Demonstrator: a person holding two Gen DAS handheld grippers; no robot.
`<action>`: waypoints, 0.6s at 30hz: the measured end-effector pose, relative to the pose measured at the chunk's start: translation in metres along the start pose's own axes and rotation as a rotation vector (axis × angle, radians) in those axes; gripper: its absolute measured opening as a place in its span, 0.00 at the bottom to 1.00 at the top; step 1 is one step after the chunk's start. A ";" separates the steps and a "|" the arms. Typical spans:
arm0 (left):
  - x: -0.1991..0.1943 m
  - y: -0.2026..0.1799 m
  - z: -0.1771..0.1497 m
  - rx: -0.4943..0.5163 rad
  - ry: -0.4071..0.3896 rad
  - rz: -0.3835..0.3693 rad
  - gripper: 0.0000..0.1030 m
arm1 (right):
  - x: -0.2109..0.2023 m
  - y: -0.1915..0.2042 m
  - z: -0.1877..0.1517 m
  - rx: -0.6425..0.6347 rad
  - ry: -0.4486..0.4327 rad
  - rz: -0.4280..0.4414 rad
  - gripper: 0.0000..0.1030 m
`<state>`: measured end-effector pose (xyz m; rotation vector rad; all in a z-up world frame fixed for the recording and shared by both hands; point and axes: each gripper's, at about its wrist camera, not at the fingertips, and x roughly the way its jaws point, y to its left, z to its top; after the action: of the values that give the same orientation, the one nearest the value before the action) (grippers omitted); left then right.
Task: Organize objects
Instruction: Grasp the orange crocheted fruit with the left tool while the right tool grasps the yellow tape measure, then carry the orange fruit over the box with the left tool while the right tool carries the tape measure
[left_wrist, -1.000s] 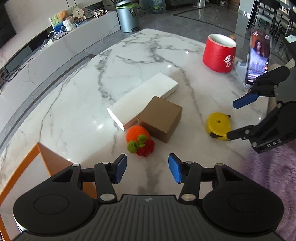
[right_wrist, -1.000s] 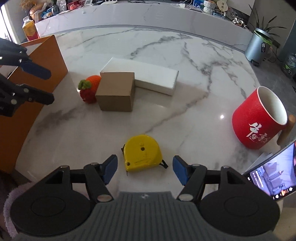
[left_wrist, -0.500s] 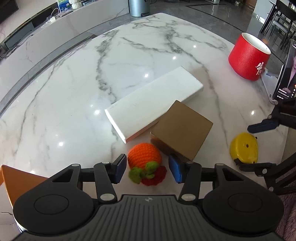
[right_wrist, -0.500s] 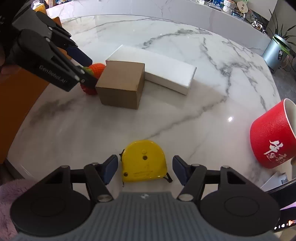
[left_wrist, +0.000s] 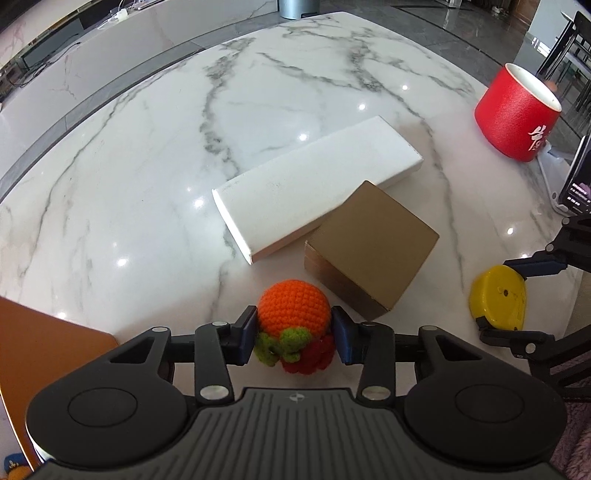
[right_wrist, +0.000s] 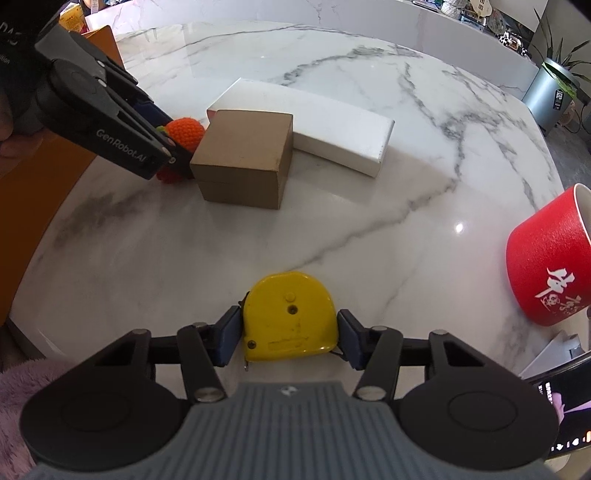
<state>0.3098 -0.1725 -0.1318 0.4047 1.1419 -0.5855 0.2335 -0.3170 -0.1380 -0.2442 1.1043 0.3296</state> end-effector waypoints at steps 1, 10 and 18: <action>-0.003 -0.001 -0.001 -0.001 -0.006 -0.003 0.47 | -0.001 0.001 -0.001 -0.002 -0.003 -0.005 0.56; -0.053 -0.009 -0.018 0.012 -0.086 -0.050 0.47 | -0.030 0.015 0.002 0.027 -0.057 0.058 0.55; -0.123 0.004 -0.049 0.002 -0.171 -0.069 0.47 | -0.071 0.049 0.018 -0.015 -0.128 0.132 0.55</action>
<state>0.2411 -0.1130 -0.0355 0.3113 0.9948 -0.6689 0.2011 -0.2746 -0.0677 -0.1615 0.9940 0.4648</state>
